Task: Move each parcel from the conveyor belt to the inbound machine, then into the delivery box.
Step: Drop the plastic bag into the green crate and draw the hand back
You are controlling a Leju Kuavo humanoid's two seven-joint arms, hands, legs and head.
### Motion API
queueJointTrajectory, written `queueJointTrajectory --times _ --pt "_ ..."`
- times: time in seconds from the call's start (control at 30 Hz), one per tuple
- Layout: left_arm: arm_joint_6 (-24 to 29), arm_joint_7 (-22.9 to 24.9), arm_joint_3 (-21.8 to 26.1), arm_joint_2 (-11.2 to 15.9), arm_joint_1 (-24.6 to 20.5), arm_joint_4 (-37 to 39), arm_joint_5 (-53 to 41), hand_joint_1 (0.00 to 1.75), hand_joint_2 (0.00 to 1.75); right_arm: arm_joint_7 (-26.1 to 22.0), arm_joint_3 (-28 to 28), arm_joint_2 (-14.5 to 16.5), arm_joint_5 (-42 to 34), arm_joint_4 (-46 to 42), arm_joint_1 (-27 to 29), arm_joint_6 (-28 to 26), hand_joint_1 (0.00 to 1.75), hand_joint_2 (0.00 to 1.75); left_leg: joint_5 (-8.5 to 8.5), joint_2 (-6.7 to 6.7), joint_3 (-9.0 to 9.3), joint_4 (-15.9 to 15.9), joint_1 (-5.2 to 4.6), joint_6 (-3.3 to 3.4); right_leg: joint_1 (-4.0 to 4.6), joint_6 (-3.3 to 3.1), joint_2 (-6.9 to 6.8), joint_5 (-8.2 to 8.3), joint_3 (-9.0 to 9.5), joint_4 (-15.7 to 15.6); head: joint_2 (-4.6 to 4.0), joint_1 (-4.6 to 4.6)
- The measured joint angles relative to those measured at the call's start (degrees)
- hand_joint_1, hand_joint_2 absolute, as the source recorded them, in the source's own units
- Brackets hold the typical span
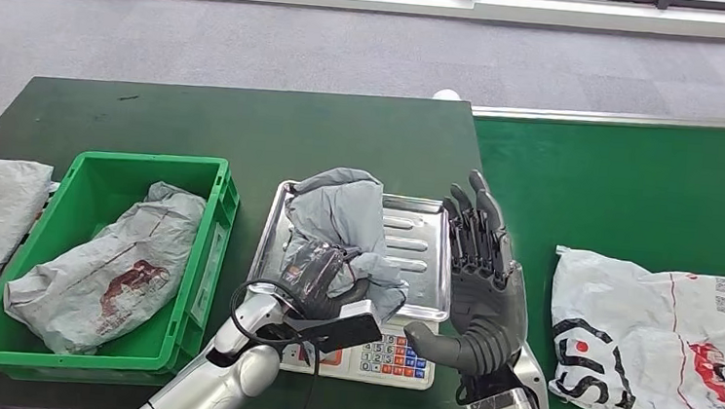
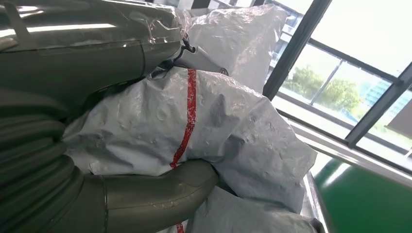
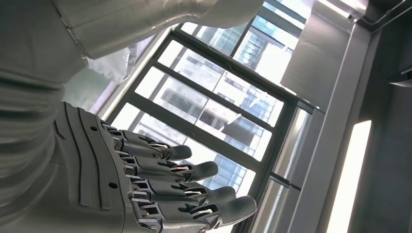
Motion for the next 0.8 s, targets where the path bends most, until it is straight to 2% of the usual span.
queueJointTrajectory --times 0.17,0.33,0.5,0.63,0.8 --pt "6.21 -0.24 1.92 1.20 1.74 -6.79 1.62 1.75 1.75 0.01 0.00 0.00 0.58 -0.14 1.05 -1.11 0.00 1.75 0.00 0.00 -0.06 0.00 0.00 0.00 0.01 -0.01 0.00 -0.01 -0.06 0.00 0.00 0.00" --pt "12.36 -1.90 7.33 3.04 4.27 -17.08 4.92 1.75 1.75 0.00 0.00 -0.04 1.28 -0.77 3.12 -2.77 0.00 1.75 -0.04 0.01 -0.07 -0.01 0.01 -0.06 0.03 -0.07 0.00 -0.06 -0.08 0.00 0.00 0.00" --pt "15.58 -3.53 12.60 3.75 7.38 -24.43 5.82 1.75 1.75 0.11 0.00 -0.14 2.09 -1.66 4.76 -3.27 0.00 1.75 -0.07 0.01 -0.07 -0.02 0.02 -0.09 0.03 -0.09 0.00 -0.12 -0.08 0.00 0.00 0.00" --pt "20.50 -1.04 17.12 4.15 9.41 -27.26 -1.87 1.75 1.75 0.30 0.04 -0.25 2.95 -2.37 6.03 -3.55 0.00 1.75 -0.10 0.00 -0.07 -0.02 0.01 -0.09 0.02 -0.09 0.00 -0.15 -0.08 0.00 0.00 0.00" --pt "22.79 4.85 26.78 4.95 8.55 -25.78 -17.39 1.75 1.75 1.51 0.08 -0.31 3.78 -3.24 7.05 -3.05 0.00 1.75 -0.09 0.02 -0.06 -0.02 0.03 -0.10 0.03 -0.11 0.00 -0.15 -0.16 0.00 0.00 0.00"
